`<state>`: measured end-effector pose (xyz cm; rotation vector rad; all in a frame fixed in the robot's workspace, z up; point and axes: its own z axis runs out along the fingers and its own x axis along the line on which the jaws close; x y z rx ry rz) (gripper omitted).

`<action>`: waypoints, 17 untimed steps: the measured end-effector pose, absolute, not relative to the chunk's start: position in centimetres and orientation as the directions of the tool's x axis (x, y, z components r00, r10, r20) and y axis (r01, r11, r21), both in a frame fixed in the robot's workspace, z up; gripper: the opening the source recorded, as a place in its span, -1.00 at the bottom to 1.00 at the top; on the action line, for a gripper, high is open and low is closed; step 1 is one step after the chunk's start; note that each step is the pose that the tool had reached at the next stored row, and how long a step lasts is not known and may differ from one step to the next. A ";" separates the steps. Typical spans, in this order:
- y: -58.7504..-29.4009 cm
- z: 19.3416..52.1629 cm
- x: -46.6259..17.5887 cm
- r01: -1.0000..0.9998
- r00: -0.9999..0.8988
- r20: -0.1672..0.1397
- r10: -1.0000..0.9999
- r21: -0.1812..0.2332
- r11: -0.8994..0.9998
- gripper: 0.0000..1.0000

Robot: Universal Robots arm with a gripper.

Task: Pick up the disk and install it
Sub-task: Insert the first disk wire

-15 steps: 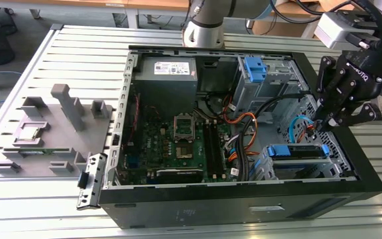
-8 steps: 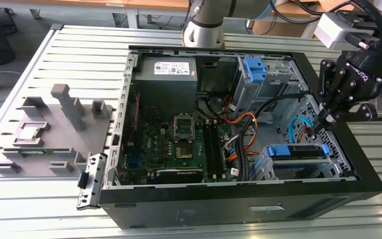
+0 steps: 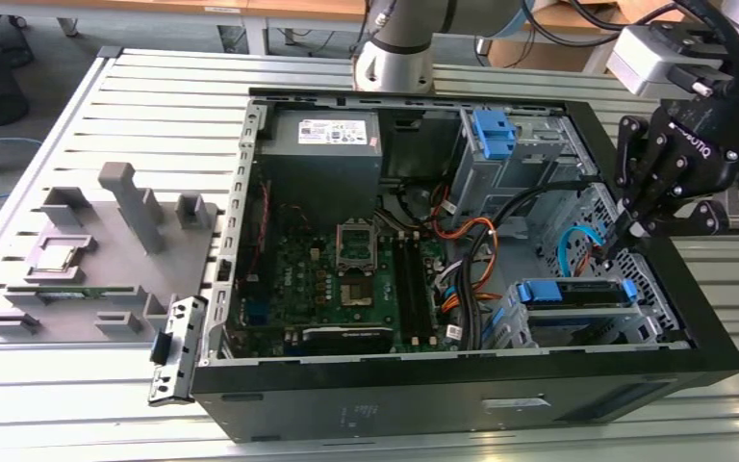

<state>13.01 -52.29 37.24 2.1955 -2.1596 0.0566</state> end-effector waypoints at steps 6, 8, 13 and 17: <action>-52.3 37.2 13.0 -1.000 0.017 0.069 -0.997 0.018 -0.016 -0.79; -52.3 37.2 13.0 -1.000 0.017 0.070 -0.997 0.018 -0.016 -0.77; -52.3 37.2 13.0 -1.000 0.017 0.070 -0.997 0.018 -0.016 -0.52; -52.3 37.2 13.0 -1.000 0.017 0.070 -0.997 0.018 -0.016 -0.52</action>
